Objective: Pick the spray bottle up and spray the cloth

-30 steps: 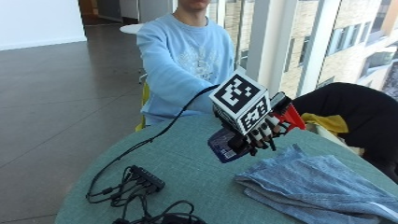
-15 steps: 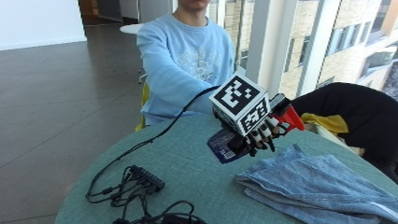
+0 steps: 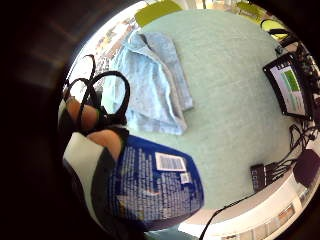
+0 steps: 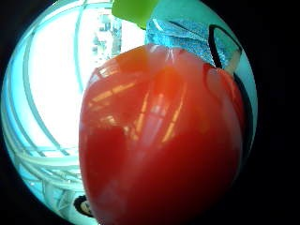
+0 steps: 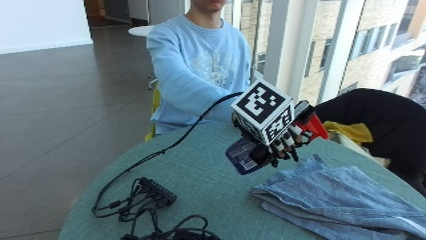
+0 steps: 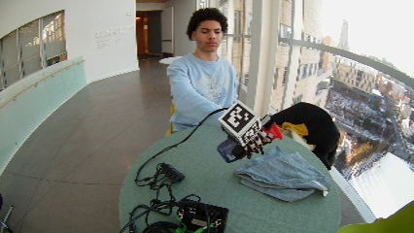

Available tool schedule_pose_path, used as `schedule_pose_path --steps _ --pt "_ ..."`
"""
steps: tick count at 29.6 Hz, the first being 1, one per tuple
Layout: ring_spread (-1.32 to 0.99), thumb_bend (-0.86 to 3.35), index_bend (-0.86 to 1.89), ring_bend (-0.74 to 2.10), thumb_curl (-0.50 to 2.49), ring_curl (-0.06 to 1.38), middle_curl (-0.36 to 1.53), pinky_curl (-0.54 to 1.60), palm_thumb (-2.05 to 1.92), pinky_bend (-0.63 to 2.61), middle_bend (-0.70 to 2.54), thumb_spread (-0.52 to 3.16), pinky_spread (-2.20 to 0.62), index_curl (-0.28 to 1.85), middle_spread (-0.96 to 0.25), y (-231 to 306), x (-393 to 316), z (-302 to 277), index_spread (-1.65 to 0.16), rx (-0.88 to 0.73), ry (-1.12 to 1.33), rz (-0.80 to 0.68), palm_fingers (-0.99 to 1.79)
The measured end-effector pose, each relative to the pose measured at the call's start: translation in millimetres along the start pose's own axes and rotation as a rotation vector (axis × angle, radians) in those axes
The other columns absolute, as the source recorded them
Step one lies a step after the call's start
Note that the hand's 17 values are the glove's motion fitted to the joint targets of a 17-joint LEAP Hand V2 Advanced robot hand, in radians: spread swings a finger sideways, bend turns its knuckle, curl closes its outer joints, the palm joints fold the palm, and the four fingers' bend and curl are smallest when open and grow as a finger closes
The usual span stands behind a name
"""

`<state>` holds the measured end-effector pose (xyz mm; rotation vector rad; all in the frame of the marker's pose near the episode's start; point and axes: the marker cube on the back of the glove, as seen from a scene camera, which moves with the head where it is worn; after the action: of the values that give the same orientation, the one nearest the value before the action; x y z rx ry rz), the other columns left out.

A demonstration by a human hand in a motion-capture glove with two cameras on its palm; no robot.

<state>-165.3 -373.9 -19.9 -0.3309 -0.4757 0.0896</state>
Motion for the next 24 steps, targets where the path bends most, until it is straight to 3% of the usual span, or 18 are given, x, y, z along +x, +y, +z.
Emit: schedule_pose_path --steps 11,19,24 --pt "-0.06 -0.03 0.16 0.59 0.68 0.41 0.52 0.37 0.9 0.28 0.5 0.69 0.06 0.47 -0.1 5 -15 10 -0.19 0.069 -0.104 -0.065 1.22" --pt "-0.06 -0.03 0.16 0.59 0.68 0.41 0.52 0.37 0.9 0.29 0.49 0.69 0.06 0.47 -0.11 25 -60 54 -0.19 0.269 -0.293 -0.263 1.21" --pt "-0.07 -0.03 0.16 0.58 0.68 0.4 0.52 0.37 0.9 0.28 0.49 0.69 0.06 0.47 -0.11 43 -97 97 -0.19 0.283 -0.448 -0.406 1.21"
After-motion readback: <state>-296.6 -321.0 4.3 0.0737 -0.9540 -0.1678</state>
